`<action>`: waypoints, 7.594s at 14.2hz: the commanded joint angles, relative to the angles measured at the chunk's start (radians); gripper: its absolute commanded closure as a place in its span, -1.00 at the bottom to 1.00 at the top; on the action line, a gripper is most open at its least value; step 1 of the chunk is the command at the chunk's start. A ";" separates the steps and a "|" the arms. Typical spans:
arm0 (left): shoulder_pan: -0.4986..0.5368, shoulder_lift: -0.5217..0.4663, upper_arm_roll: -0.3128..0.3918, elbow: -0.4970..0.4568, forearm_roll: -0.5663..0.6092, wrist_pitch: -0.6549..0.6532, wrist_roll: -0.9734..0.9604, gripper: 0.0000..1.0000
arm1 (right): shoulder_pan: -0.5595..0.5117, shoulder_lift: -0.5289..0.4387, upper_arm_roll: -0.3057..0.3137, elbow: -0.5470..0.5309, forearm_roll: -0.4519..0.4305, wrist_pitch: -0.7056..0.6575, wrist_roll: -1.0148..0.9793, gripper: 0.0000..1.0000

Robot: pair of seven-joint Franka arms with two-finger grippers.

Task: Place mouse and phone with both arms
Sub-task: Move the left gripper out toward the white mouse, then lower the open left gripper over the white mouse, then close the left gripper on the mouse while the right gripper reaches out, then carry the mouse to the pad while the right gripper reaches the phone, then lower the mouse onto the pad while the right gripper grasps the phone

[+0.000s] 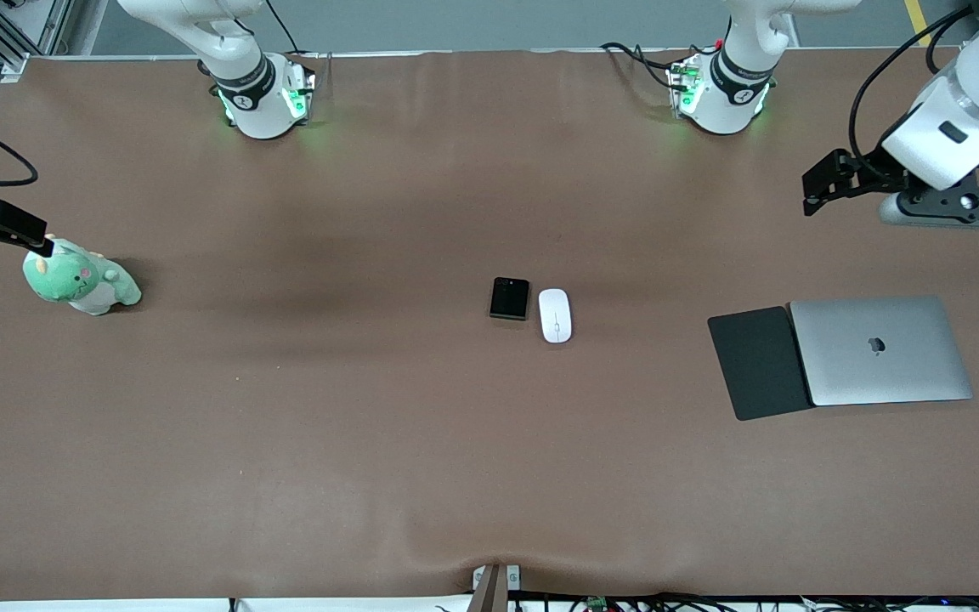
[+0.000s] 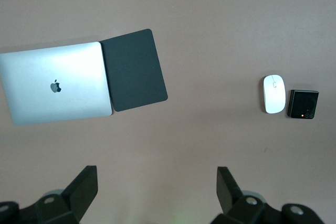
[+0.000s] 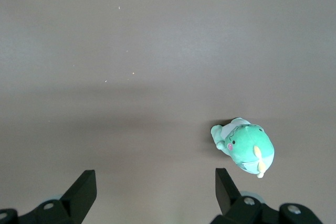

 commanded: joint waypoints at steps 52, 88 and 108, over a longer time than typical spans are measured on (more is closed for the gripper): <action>-0.270 0.786 -0.236 -0.065 0.299 0.776 -0.852 -1.00 | 0.259 0.170 -0.001 -0.035 0.174 0.196 0.192 -1.00; 0.280 0.406 -0.247 -0.269 0.330 0.644 -0.374 -0.14 | 0.882 0.641 -0.002 -0.164 0.182 0.948 0.881 -1.00; 0.394 0.625 -0.242 -0.269 0.330 0.842 -0.265 -0.15 | 0.928 0.760 -0.004 -0.044 0.170 0.979 0.961 -1.00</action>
